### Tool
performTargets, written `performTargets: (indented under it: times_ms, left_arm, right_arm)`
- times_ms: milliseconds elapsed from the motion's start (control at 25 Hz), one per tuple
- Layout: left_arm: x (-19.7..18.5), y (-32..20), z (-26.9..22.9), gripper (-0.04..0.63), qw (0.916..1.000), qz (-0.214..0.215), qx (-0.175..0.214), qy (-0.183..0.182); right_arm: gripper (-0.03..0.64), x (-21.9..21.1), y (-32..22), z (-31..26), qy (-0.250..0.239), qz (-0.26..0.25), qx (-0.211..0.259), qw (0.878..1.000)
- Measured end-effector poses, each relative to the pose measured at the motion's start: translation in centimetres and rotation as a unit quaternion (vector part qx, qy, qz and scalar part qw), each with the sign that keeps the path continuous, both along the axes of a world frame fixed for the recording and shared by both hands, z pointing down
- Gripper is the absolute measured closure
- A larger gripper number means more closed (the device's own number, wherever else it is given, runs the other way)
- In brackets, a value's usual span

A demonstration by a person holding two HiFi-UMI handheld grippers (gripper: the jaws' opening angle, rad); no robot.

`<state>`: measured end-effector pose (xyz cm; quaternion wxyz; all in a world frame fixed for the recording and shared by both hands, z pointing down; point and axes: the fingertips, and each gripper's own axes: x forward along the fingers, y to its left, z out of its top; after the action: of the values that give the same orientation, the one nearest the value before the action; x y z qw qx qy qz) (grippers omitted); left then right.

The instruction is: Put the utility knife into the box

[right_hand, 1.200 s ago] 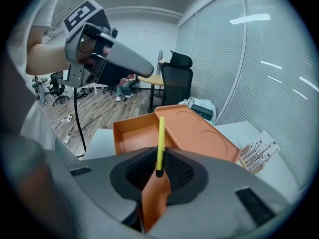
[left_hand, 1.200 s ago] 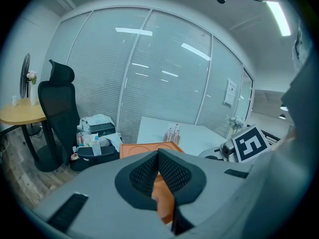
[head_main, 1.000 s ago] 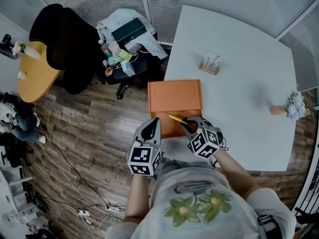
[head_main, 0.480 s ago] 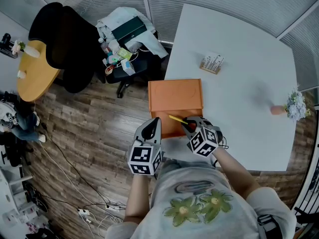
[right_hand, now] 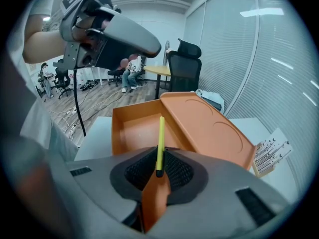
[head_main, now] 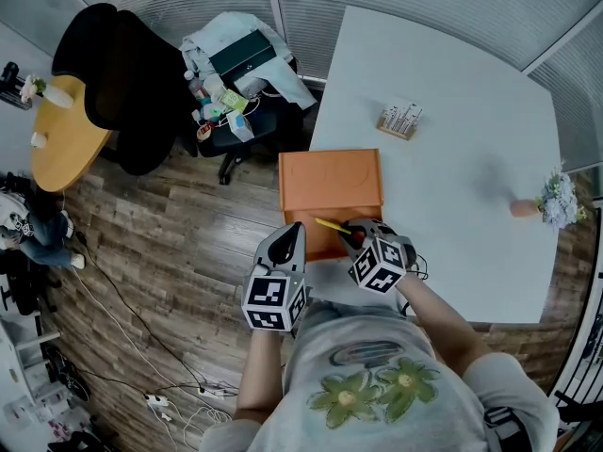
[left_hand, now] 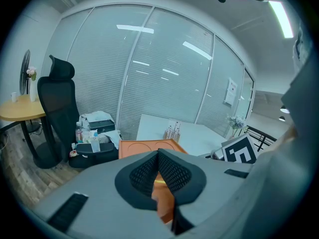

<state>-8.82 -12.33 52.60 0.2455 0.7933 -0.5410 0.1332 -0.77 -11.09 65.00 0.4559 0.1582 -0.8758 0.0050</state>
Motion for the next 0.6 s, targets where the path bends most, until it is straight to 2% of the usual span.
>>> performTargets:
  times_ms: [600]
  left_arm:
    - [-0.7,0.2,0.2,0.594,1.0,-0.006,-0.004,0.001]
  right_arm:
    - [0.557,-1.1,0.2,2.2,0.035,-0.032,-0.012,0.999]
